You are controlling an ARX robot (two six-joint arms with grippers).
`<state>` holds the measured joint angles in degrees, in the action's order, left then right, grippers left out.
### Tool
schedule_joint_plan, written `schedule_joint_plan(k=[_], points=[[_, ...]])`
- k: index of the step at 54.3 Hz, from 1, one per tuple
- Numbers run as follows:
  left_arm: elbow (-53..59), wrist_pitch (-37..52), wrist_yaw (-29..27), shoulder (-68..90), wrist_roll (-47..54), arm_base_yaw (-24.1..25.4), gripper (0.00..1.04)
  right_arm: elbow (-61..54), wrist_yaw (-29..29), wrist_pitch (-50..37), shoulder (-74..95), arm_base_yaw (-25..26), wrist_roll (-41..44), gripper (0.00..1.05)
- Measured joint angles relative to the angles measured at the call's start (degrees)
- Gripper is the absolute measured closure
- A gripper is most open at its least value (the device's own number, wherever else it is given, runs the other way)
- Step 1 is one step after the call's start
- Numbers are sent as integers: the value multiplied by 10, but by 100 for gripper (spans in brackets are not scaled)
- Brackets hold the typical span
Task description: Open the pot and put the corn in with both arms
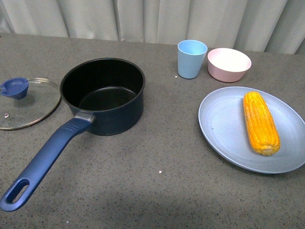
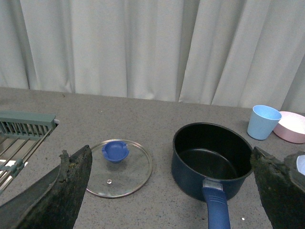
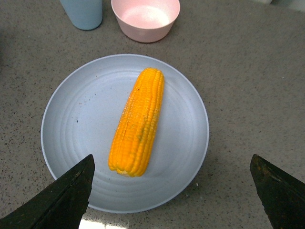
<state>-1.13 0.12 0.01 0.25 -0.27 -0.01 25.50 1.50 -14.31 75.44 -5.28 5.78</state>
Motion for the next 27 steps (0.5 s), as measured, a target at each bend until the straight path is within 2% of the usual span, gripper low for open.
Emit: schedule_joint_plan(k=[27], points=[[0,0,0,0,0,0,6,164,56,36,288,-23,-74,9]])
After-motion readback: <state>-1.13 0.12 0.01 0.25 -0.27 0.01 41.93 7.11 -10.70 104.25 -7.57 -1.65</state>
